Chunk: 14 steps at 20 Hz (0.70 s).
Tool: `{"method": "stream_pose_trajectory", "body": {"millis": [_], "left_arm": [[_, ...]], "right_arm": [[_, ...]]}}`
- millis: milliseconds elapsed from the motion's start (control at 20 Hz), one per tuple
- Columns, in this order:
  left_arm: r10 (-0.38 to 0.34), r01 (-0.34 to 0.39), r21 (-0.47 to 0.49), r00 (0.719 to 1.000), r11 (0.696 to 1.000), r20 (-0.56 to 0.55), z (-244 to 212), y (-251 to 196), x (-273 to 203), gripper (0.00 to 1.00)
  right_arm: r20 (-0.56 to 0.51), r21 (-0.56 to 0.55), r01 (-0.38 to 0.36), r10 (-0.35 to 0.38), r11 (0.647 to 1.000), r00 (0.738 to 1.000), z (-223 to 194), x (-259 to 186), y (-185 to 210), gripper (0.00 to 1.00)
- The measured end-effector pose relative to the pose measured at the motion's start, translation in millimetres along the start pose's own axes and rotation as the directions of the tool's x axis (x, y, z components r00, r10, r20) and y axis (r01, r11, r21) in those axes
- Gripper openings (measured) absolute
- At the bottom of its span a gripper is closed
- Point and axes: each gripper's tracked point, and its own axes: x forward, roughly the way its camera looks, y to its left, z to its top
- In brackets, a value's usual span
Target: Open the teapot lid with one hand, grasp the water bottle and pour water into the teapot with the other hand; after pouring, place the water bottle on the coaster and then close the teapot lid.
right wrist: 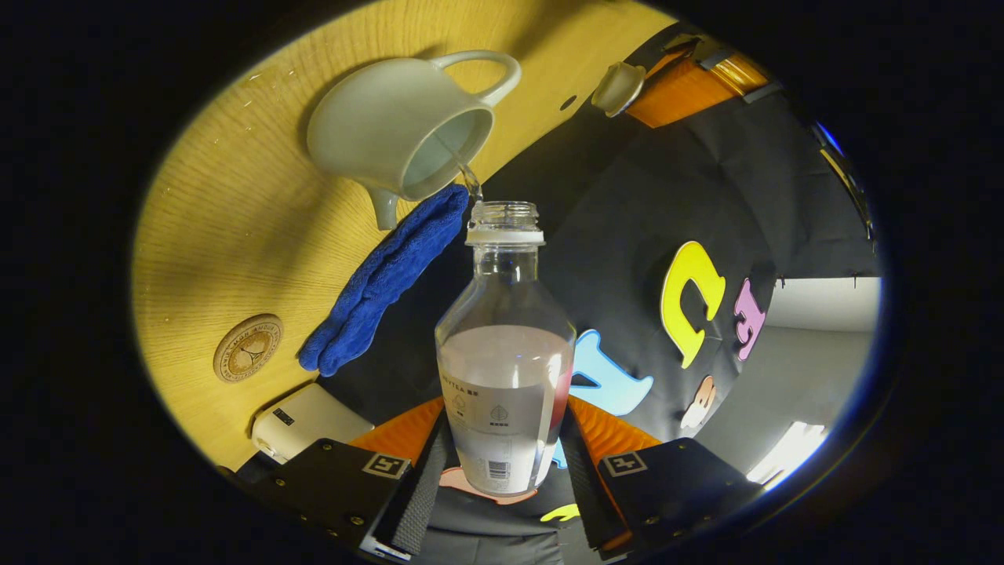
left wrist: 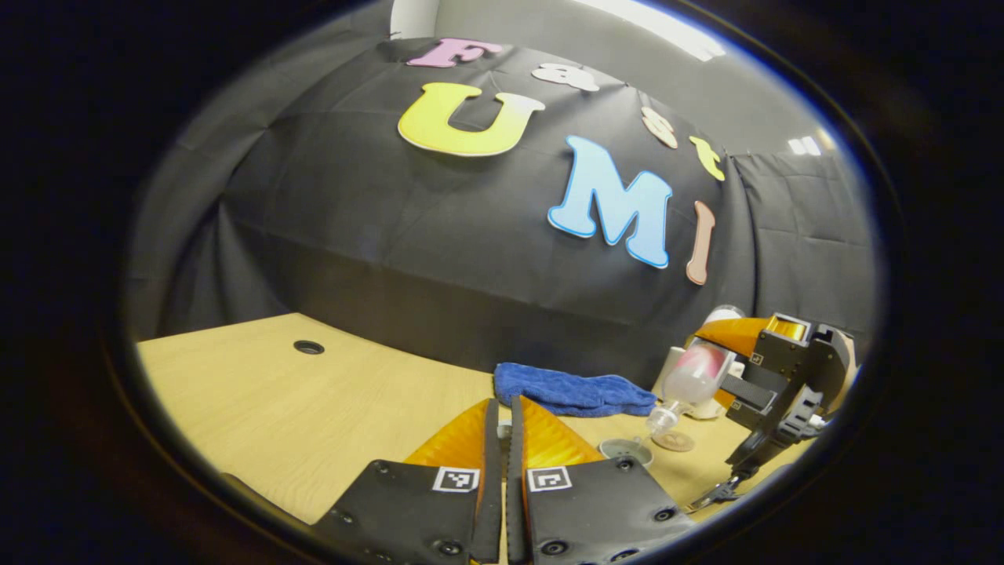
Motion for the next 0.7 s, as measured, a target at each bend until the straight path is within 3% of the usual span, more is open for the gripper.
{"method": "stream_pose_trajectory", "body": {"millis": [450, 700], "left_arm": [[0.001, -0.001, -0.002, 1.000, 1.000, 0.002, 1, 0, 0, 0.09], [0.007, -0.007, -0.001, 1.000, 1.000, 0.003, 0, 0, -1, 0.09]], "right_arm": [[0.019, -0.096, 0.092, -0.090, 0.991, 0.996, 4, 2, -20, 0.74], [0.016, -0.049, 0.064, -0.063, 0.997, 0.998, 2, 3, -10, 0.74]]}}
